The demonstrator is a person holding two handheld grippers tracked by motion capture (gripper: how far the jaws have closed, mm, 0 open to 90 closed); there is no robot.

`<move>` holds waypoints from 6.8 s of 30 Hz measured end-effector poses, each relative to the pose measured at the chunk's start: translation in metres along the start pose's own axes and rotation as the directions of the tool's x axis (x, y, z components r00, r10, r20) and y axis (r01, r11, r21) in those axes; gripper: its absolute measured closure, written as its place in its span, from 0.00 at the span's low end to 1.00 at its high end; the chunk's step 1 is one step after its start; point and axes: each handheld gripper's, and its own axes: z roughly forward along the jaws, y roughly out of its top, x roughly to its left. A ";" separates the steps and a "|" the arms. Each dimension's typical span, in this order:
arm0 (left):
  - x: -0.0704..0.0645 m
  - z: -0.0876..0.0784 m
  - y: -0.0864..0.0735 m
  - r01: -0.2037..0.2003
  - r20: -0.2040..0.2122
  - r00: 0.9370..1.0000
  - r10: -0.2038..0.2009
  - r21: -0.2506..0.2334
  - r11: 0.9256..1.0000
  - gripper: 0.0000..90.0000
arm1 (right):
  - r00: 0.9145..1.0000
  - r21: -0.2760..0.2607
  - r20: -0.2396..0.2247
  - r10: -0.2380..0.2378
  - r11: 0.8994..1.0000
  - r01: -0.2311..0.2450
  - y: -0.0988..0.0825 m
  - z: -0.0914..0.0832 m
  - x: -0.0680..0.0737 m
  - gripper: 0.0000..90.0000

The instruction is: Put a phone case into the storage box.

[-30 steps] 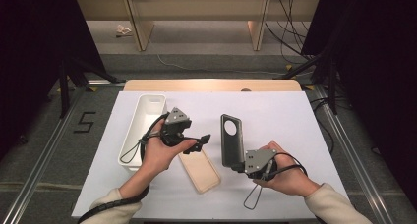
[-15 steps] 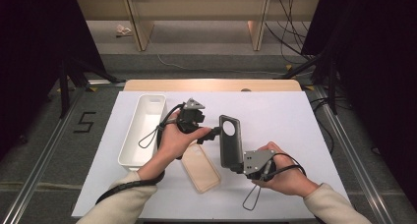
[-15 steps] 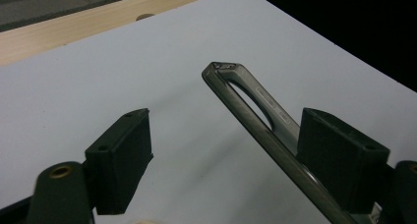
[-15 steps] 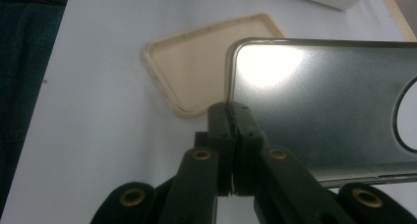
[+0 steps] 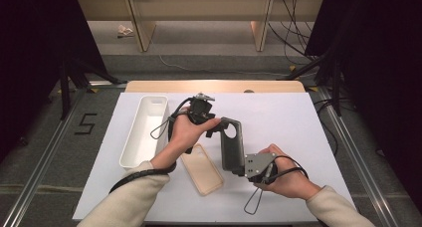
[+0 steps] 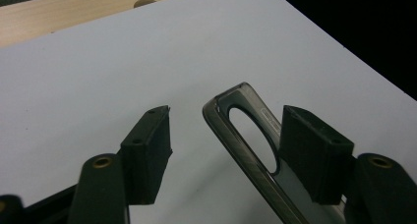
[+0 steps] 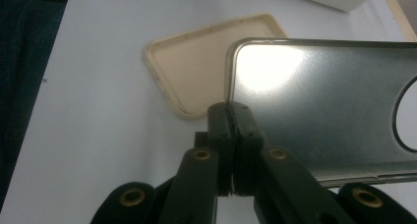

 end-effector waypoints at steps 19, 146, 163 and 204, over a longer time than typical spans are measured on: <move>0.008 0.006 0.000 0.111 0.034 0.993 -0.113 0.053 0.992 0.68 | 1.000 0.007 0.011 -0.010 1.000 0.010 0.000 0.001 -0.001 0.99; 0.051 -0.101 -0.007 0.006 0.039 0.999 0.006 -0.297 0.955 0.91 | 0.839 -0.313 0.114 0.531 0.821 -0.478 -0.045 -0.021 -0.019 0.24; 0.064 -0.119 -0.005 0.007 0.019 1.000 0.000 -0.337 0.941 0.91 | 0.825 -0.327 0.119 0.553 0.806 -0.493 -0.048 -0.022 -0.021 0.22; 0.093 -0.147 0.000 0.007 -0.052 0.998 -0.029 -0.386 0.922 0.91 | 0.801 -0.336 0.154 0.579 0.793 -0.509 -0.062 -0.034 -0.023 0.22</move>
